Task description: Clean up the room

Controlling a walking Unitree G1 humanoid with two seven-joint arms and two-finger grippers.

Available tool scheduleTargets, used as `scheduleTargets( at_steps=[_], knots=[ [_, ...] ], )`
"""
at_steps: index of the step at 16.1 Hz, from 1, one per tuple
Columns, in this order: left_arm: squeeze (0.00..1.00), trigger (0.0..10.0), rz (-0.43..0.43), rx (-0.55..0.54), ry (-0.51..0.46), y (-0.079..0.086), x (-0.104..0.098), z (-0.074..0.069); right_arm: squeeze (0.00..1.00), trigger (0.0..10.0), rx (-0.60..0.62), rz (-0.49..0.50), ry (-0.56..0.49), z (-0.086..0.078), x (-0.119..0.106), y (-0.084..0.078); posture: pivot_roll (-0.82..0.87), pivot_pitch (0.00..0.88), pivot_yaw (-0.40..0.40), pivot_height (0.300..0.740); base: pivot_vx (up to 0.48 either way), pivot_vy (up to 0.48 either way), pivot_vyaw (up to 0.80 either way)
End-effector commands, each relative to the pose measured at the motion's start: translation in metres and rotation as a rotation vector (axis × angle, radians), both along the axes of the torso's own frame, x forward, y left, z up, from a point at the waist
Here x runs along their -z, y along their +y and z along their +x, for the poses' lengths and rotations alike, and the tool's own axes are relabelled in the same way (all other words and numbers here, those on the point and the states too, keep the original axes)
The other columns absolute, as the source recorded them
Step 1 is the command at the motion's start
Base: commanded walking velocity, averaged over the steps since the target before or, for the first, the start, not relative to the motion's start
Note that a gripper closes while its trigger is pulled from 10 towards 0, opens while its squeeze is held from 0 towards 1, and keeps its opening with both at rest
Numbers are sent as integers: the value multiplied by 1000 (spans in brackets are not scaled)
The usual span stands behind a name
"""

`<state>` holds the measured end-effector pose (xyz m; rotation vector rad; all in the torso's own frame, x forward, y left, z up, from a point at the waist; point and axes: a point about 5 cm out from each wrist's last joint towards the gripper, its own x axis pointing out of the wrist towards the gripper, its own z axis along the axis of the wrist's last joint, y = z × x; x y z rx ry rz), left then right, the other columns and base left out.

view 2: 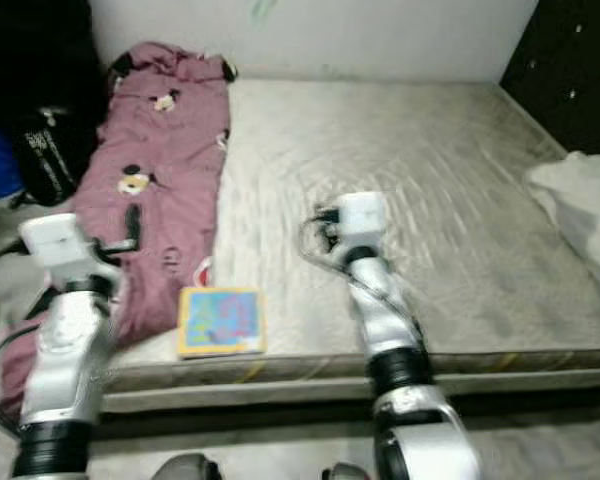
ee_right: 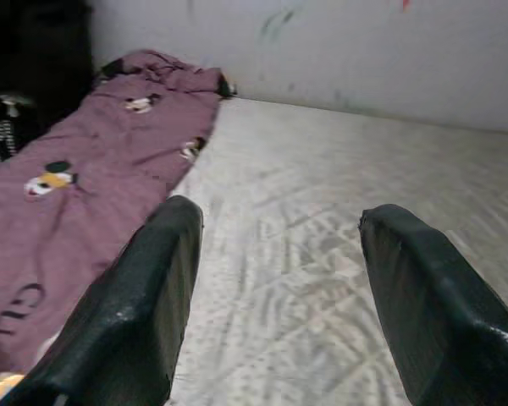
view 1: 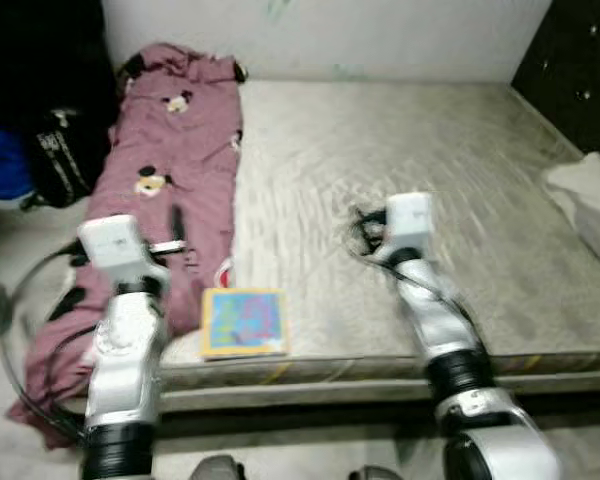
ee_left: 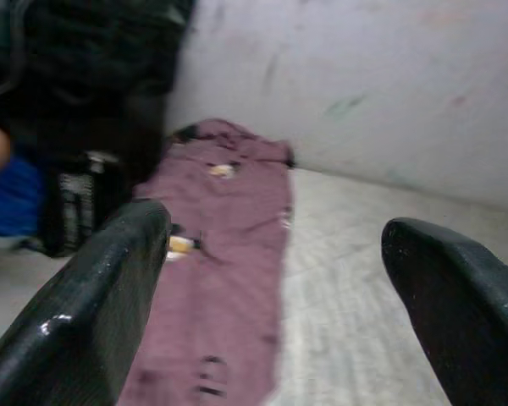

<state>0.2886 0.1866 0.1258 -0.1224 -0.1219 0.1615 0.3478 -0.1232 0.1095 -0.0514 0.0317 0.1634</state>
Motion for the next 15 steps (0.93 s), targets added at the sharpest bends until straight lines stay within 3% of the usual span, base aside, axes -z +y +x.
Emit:
scheduleTargets(
  at_steps=[1,5,9,12,15],
  knots=[
    [0,10000,-11,48,1,-13,-2,1,0,10000,51,-9,-4,0,-3,-17,37,0,-9,740,0,461,0],
    [0,10000,-17,33,-1,-12,-1,-1,0,10000,51,-18,9,-1,1,-19,42,0,-19,740,0,462,0],
    [0,10000,-12,12,35,-10,5,-12,0,10000,46,-1,35,-12,9,-12,51,0,-4,740,0,0,0],
    [0,10000,-1,27,41,-11,5,-12,0,10000,50,4,54,-17,13,-12,55,15,-4,740,0,0,0],
    [0,10000,-11,52,39,-17,3,-12,0,10000,45,-13,77,-20,17,-12,48,37,0,740,0,467,-683]
  ],
)
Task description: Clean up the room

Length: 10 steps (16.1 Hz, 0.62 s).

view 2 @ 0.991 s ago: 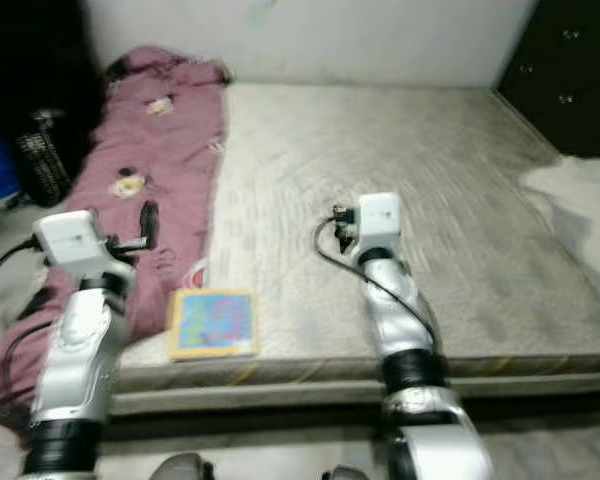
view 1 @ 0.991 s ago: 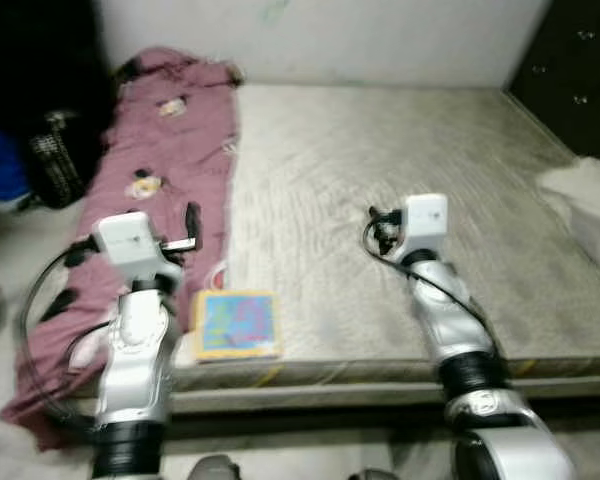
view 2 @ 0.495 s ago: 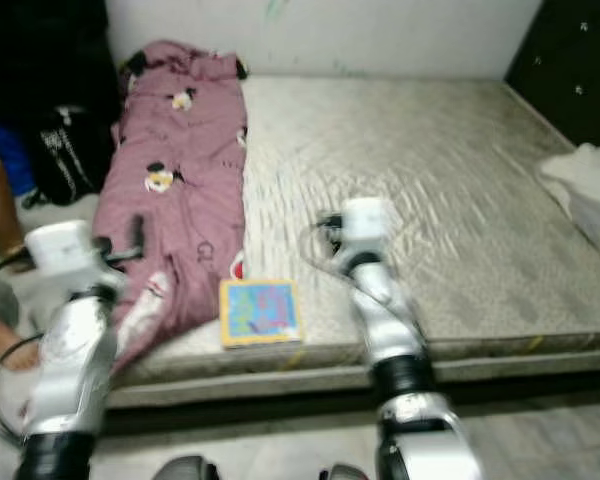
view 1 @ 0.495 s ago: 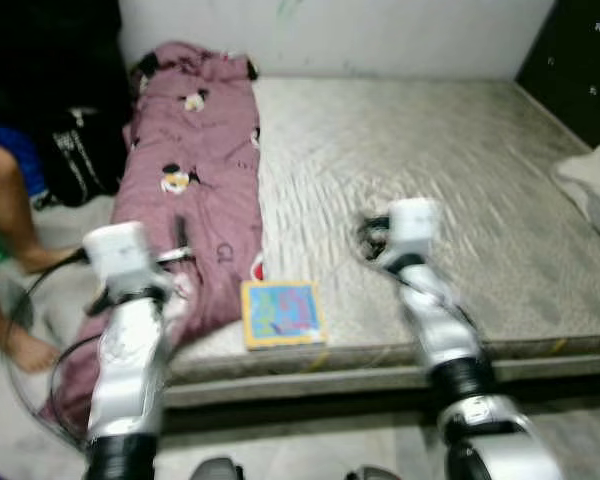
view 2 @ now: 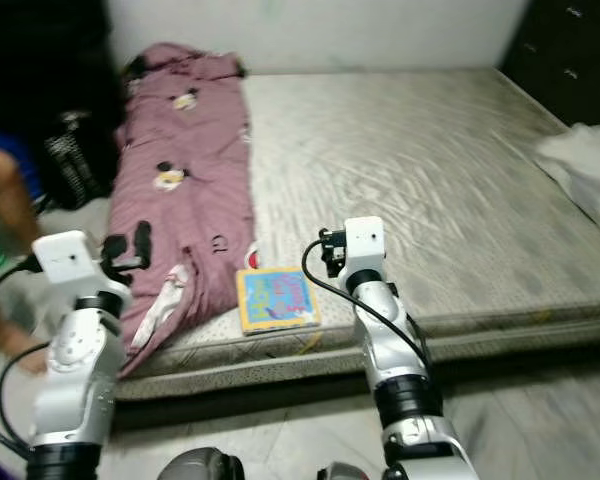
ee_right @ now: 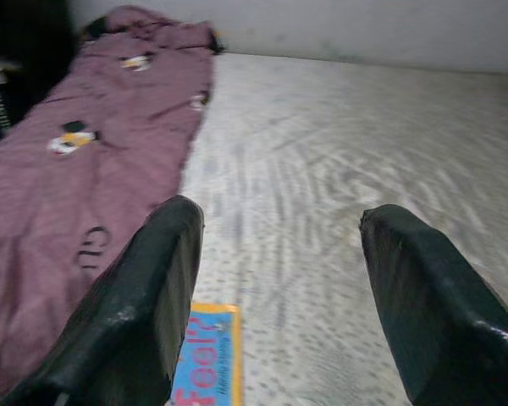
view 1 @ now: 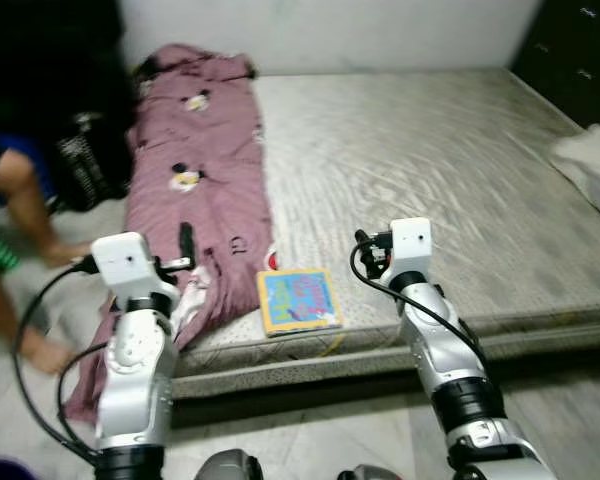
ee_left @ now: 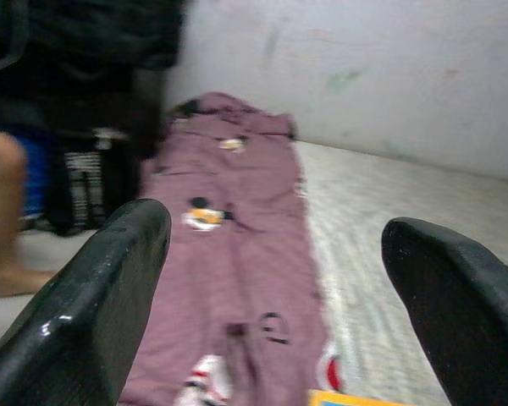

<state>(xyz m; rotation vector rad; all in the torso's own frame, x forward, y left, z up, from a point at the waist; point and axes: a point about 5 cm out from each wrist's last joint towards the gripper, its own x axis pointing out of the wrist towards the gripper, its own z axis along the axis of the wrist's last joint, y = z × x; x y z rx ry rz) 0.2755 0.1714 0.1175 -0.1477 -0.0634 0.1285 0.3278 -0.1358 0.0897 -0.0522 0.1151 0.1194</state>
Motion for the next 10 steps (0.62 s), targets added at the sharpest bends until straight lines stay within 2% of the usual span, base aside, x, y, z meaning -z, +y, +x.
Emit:
scheduleTargets(
  at_steps=[1,3,10],
  knots=[
    [0,10000,15,20,-13,-4,-5,0,0,10000,-1,-6,-5,-1,-3,-1,46,43,3,740,0,0,-587],
    [0,10000,20,45,-17,-11,-5,-1,0,10000,5,-9,-2,-2,-3,-3,42,51,9,740,0,0,0],
    [0,10000,21,87,-43,-15,-10,2,0,10000,4,-37,-16,-2,-6,-3,35,42,15,740,0,0,0]
  ],
)
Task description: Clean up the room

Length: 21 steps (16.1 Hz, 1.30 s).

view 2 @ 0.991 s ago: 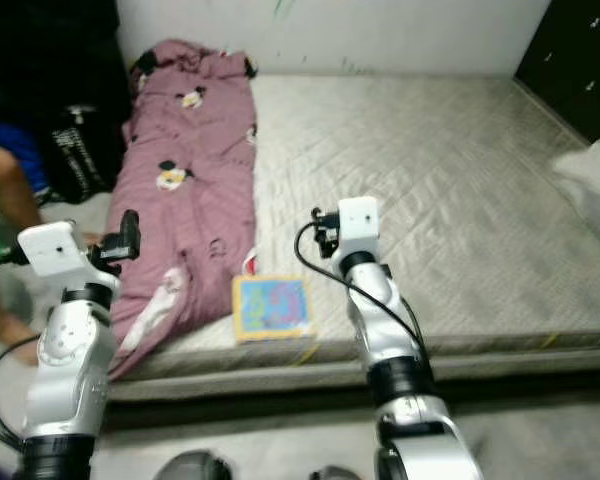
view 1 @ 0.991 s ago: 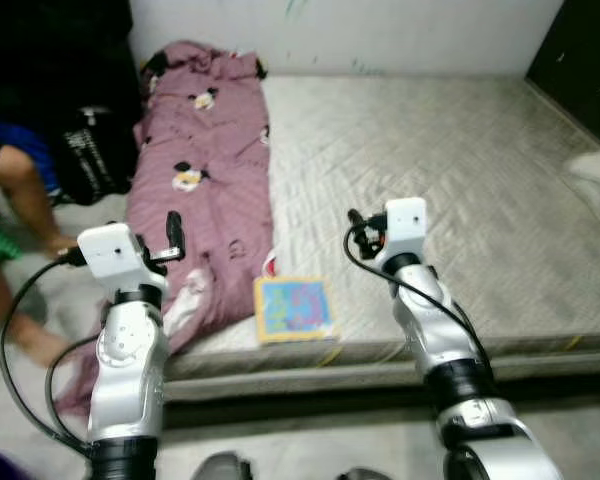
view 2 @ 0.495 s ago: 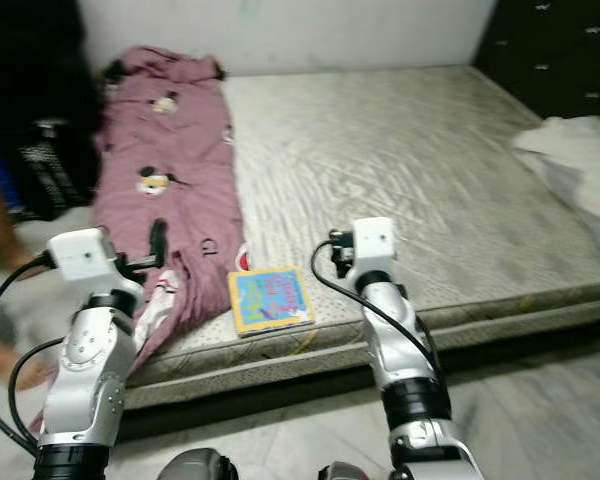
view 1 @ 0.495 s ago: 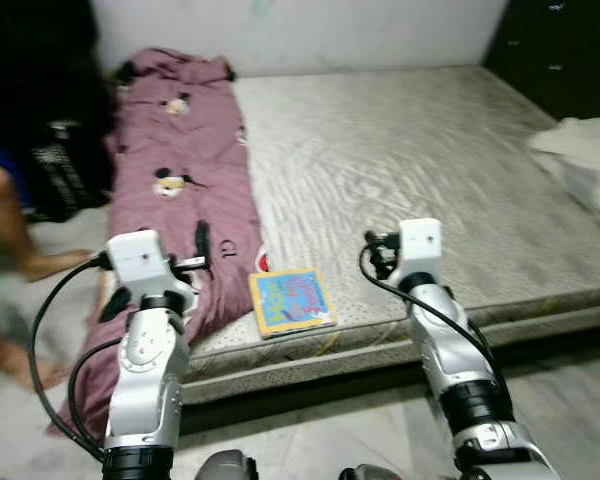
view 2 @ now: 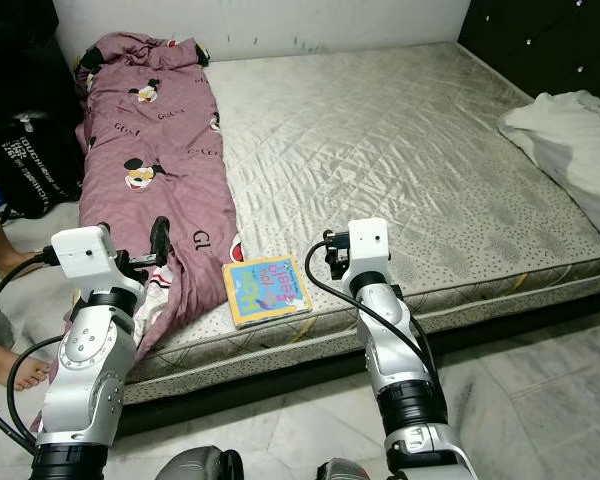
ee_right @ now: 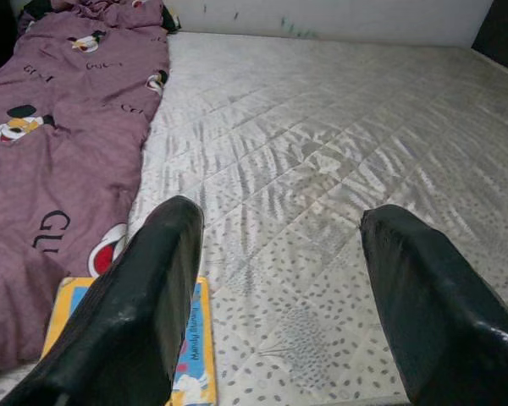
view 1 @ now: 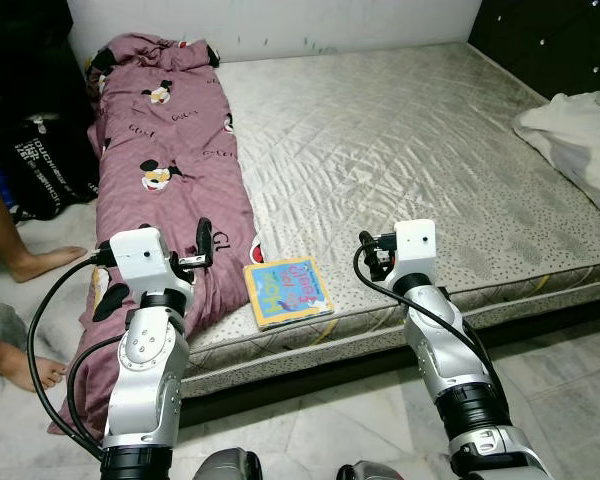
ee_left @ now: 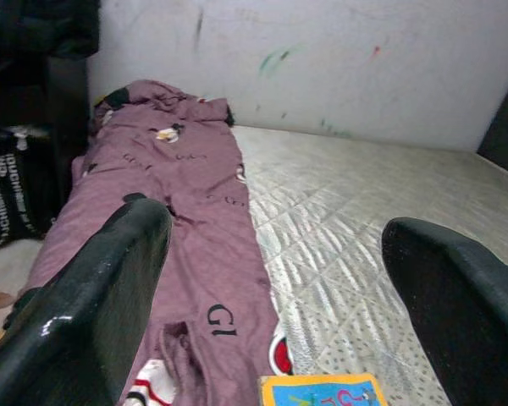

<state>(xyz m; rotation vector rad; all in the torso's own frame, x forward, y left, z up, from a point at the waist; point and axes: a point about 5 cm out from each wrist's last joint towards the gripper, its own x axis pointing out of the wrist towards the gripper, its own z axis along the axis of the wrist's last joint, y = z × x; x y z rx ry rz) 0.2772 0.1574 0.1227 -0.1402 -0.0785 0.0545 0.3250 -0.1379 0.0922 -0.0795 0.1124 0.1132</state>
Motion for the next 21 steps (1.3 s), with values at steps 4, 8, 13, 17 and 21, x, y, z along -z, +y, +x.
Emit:
scheduleTargets(
  at_steps=[4,8,13,17,21],
  knots=[
    [0,10000,2,43,-37,-4,-7,-2,0,10000,-10,-12,-17,2,-5,2,38,35,14,740,230,0,0],
    [0,10000,0,45,-37,-4,-7,-1,0,10000,-5,-9,-18,2,-5,0,36,38,14,740,344,0,0],
    [0,10000,-18,36,-29,-5,-6,-2,0,10000,4,-15,-17,3,-5,-3,37,44,16,740,253,0,0],
    [0,10000,-14,-1,7,-4,-1,-2,0,10000,11,-19,-12,2,-3,-6,36,59,14,740,0,0,0],
    [0,10000,-8,10,17,-5,-1,-4,0,10000,11,-24,-8,1,-2,-7,36,70,13,740,0,0,0]
  ],
)
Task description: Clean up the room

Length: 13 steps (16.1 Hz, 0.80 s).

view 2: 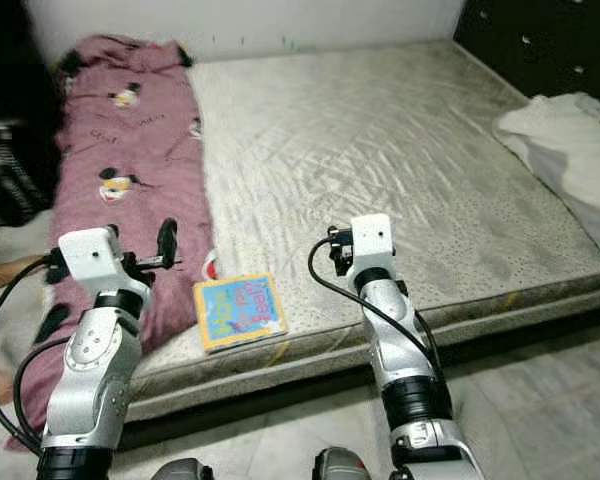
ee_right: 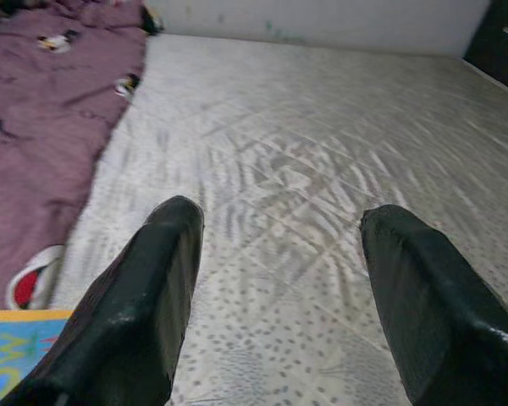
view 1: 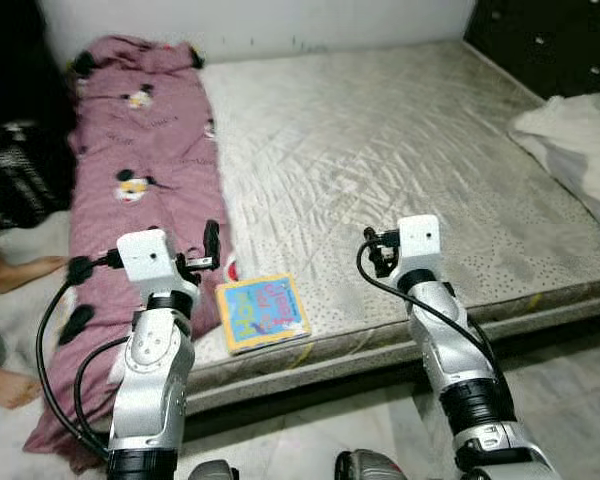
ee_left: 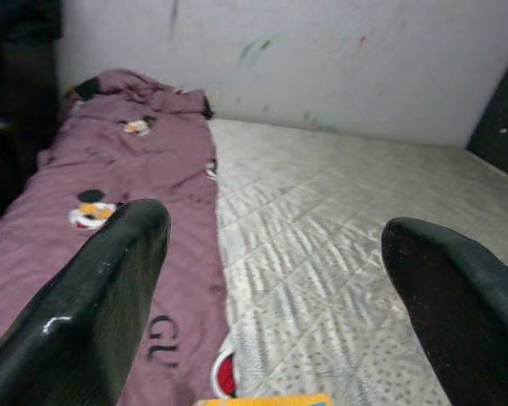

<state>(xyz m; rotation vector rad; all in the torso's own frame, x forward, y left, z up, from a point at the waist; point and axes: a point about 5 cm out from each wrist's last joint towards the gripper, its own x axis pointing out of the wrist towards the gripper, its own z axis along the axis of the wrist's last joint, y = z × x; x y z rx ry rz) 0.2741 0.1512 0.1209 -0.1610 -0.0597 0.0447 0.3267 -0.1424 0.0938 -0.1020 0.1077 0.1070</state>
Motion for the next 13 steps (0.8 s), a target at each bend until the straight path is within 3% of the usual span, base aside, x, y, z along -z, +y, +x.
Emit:
scheduleTargets(
  at_steps=[1,13],
  knots=[
    [0,10000,16,-7,-2,1,-2,-1,0,10000,6,-1,-1,0,-1,-2,36,72,14,740,0,0,0],
    [0,10000,10,-80,53,13,2,-3,0,10000,-10,17,-11,-1,-5,0,41,118,13,740,0,0,0]
  ],
)
